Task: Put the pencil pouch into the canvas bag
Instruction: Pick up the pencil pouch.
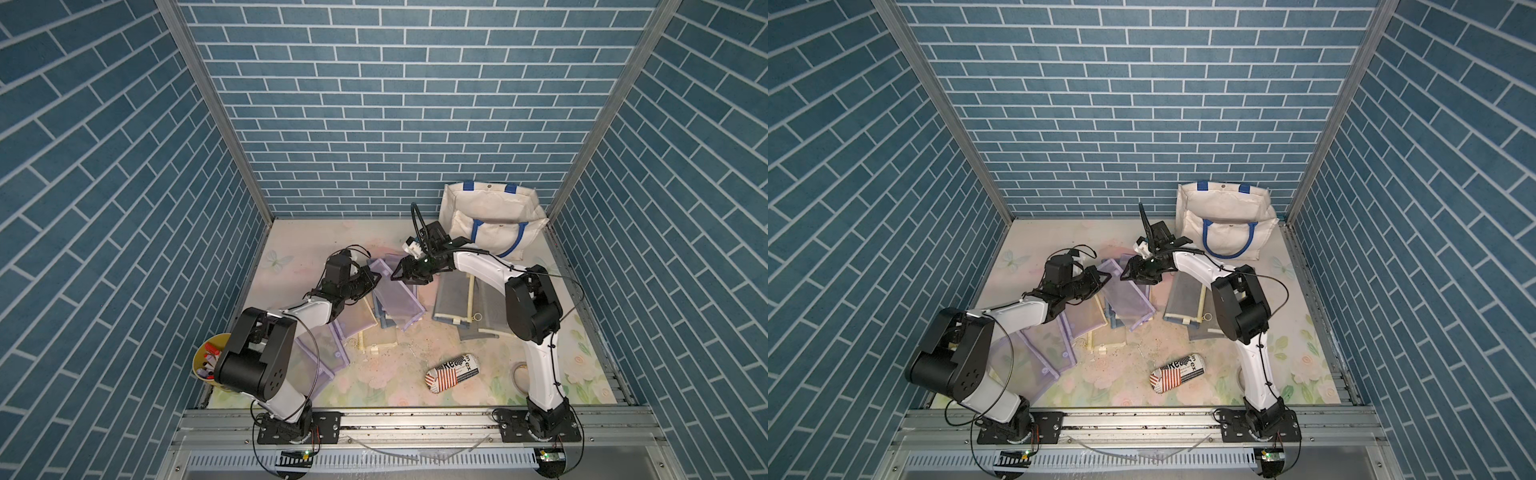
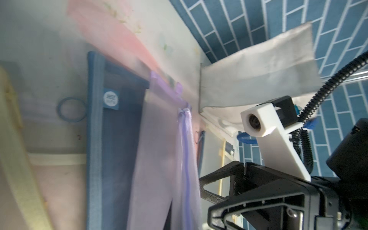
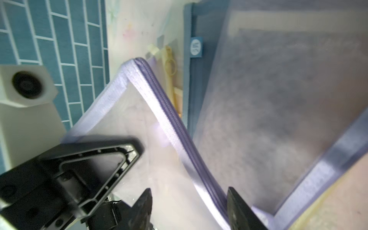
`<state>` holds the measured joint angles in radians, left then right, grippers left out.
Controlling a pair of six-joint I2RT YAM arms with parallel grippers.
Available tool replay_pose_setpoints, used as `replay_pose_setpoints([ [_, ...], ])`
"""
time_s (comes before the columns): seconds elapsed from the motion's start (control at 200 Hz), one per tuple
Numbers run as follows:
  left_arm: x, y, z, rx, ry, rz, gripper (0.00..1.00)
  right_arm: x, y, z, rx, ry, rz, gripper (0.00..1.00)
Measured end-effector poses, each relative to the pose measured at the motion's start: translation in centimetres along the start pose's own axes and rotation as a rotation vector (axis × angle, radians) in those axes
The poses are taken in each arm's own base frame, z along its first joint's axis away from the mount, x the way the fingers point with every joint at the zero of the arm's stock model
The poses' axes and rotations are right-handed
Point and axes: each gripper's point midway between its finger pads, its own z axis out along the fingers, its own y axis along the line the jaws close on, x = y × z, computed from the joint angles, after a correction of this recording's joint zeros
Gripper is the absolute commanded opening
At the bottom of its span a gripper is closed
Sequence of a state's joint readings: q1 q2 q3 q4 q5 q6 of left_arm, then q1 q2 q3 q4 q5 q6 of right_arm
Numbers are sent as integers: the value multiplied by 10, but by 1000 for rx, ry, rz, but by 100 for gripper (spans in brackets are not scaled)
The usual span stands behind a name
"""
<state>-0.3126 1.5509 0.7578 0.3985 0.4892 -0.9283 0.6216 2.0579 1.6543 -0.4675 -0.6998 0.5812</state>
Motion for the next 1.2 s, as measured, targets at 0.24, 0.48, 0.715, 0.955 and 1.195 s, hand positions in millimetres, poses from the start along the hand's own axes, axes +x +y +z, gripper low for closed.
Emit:
replay_pose_setpoints([
  [0.24,-9,-84,-38,247,2,147,0,1,58,-75,-124,-163,-106,64],
  [0.48,-6,-147,-78,456,18,270,0,8,103,-127,-237,-259,-235,67],
  [0.715,0,-179,-101,577,53,325,0,20,122,-146,-291,-268,-299,67],
  [0.955,8,-201,-116,678,115,333,0,24,124,-147,-308,-255,-338,68],
  [1.195,11,-216,-128,745,143,335,0,35,132,-148,-365,-209,-369,58],
])
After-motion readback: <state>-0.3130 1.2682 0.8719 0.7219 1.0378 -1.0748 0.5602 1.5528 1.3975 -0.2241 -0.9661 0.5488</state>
